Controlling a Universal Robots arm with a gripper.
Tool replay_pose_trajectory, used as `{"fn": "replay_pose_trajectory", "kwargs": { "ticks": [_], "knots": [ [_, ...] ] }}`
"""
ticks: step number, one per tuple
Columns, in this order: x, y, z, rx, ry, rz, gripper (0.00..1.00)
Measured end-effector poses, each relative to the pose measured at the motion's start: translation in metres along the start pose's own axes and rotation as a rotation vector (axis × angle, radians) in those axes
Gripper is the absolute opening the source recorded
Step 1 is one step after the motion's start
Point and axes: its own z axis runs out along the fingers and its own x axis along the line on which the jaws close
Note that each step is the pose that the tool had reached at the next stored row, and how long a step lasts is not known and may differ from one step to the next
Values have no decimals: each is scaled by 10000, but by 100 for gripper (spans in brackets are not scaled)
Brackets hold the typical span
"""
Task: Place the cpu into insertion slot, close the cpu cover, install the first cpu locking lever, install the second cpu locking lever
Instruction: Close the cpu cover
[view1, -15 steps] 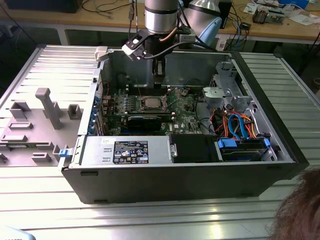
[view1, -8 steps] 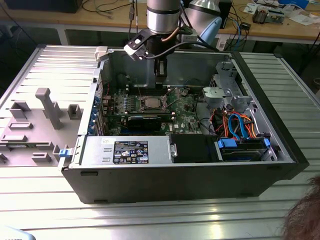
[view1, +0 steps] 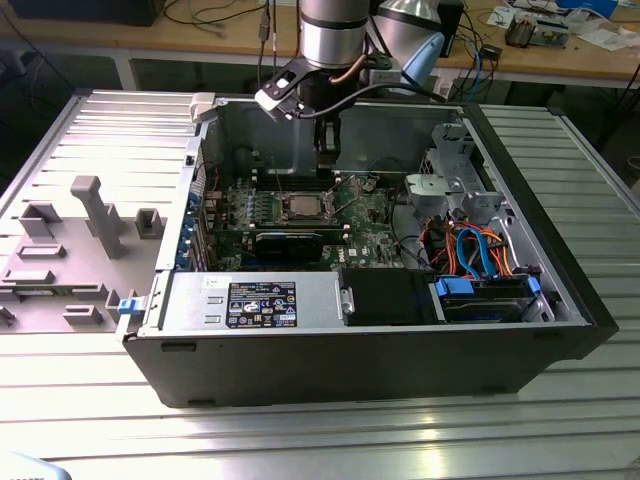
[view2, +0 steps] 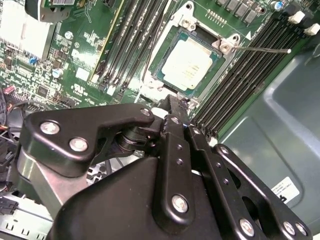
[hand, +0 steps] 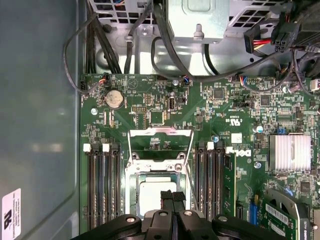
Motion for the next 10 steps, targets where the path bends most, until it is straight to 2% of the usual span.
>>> {"fn": "replay_pose_trajectory", "kwargs": {
  "ticks": [10],
  "knots": [
    [-1, 133, 6, 1, 1, 0, 11]
  ]
}}
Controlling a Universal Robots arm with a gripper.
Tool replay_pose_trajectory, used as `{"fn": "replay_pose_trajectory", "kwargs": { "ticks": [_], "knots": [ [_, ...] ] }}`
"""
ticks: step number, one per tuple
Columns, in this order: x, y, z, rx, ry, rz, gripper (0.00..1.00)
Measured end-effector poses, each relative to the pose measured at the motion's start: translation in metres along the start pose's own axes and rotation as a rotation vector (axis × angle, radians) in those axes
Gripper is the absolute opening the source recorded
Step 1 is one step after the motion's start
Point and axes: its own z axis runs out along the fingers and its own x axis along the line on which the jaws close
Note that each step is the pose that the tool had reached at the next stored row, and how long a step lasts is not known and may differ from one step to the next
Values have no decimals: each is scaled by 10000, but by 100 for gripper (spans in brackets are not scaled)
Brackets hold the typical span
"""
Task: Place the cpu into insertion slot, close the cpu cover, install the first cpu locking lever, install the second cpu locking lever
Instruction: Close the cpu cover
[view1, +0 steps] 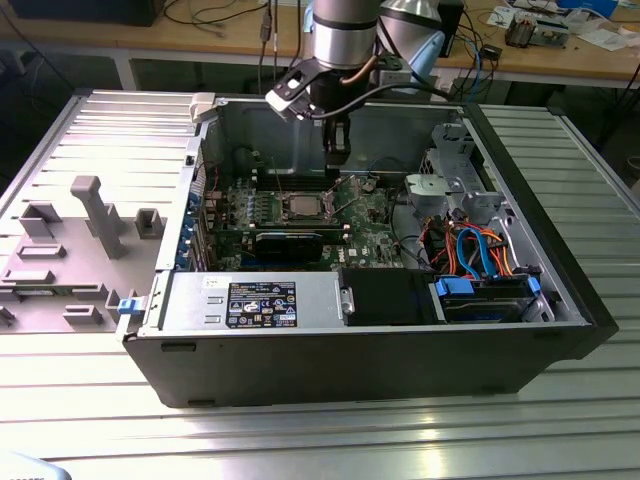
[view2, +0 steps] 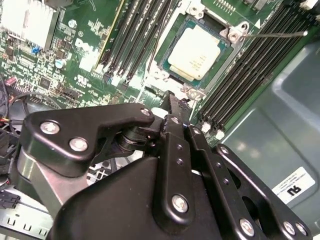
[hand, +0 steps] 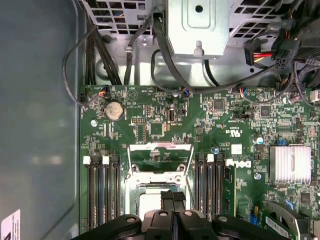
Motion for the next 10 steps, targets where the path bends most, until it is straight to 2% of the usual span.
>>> {"fn": "replay_pose_trajectory", "kwargs": {
  "ticks": [10],
  "knots": [
    [2, 181, 8, 9, -1, -1, 11]
  ]
}}
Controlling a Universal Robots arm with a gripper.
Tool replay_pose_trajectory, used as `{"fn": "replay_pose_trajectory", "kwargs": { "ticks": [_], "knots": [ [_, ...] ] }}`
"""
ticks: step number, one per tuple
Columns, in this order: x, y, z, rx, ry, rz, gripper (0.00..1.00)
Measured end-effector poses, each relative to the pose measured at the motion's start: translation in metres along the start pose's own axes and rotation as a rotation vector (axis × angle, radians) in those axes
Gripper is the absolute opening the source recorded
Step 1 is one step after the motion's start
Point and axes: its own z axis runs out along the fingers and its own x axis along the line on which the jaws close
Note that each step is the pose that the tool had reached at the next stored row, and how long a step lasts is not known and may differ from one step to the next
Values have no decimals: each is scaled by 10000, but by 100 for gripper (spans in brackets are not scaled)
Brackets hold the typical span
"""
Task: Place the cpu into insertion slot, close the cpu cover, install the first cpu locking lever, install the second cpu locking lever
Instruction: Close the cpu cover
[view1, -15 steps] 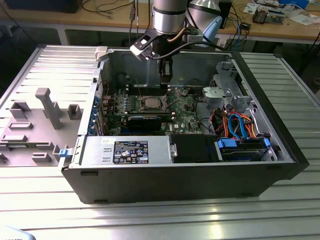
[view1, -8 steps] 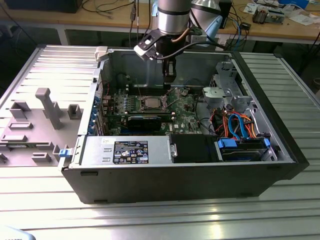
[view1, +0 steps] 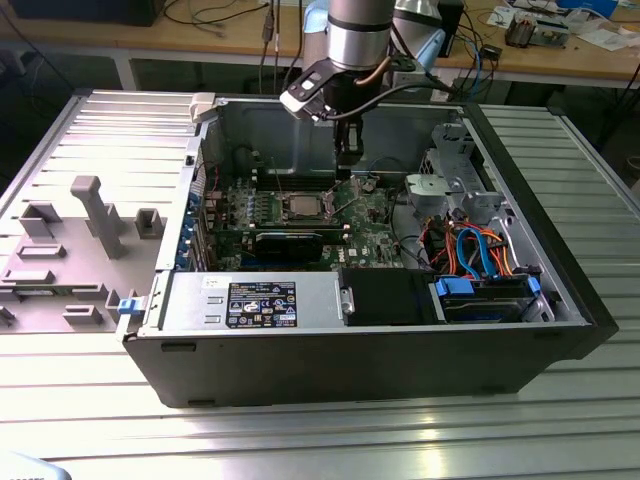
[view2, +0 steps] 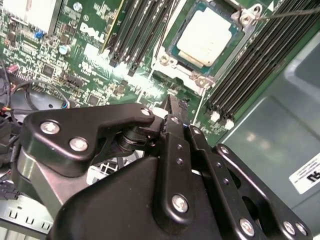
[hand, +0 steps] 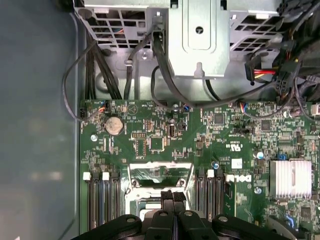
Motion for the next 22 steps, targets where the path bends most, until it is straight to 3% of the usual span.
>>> {"fn": "replay_pose_trajectory", "kwargs": {
  "ticks": [13, 22],
  "knots": [
    [-2, 217, 4, 2, 0, 0, 11],
    [-3, 326, 9, 7, 0, 0, 11]
  ]
}}
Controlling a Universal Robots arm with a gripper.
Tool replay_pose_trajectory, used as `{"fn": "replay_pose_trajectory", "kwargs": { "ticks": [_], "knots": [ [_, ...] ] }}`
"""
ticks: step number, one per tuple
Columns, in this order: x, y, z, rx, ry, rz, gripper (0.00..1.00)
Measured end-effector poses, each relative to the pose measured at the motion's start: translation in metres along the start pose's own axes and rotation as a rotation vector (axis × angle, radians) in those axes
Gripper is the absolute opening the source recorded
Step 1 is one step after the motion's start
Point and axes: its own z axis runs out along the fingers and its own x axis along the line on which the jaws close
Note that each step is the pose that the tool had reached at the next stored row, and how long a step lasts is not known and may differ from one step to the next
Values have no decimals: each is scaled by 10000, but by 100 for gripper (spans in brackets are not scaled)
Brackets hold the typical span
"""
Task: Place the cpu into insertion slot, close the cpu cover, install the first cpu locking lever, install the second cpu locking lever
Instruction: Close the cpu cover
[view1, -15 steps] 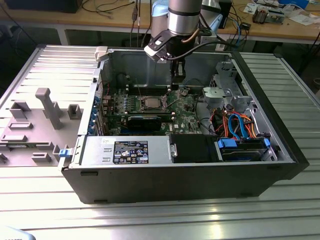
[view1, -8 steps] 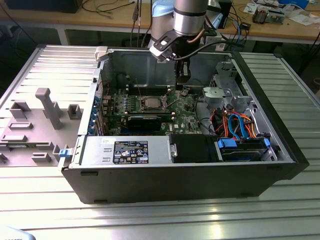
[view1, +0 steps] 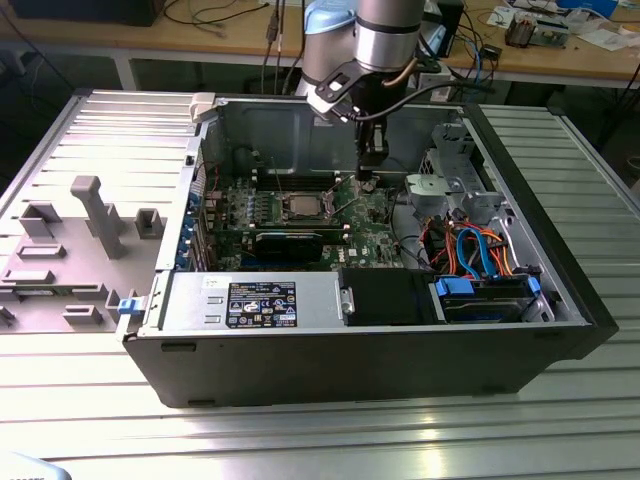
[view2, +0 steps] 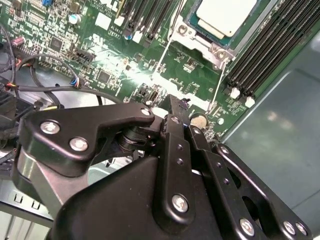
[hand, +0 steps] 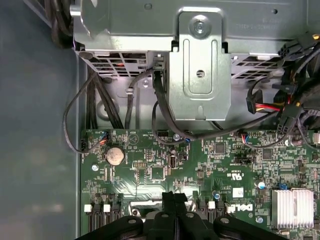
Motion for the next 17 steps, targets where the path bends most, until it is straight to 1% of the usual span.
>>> {"fn": "replay_pose_trajectory", "kwargs": {
  "ticks": [6, 8, 9, 12, 17],
  "knots": [
    [5, 66, 13, 11, -1, -2, 11],
    [14, 109, 23, 17, 0, -2, 11],
    [18, 119, 26, 18, 0, -3, 11],
    [63, 174, 34, 21, -1, -2, 11],
    [109, 203, 45, 21, 0, -1, 11]
  ]
}}
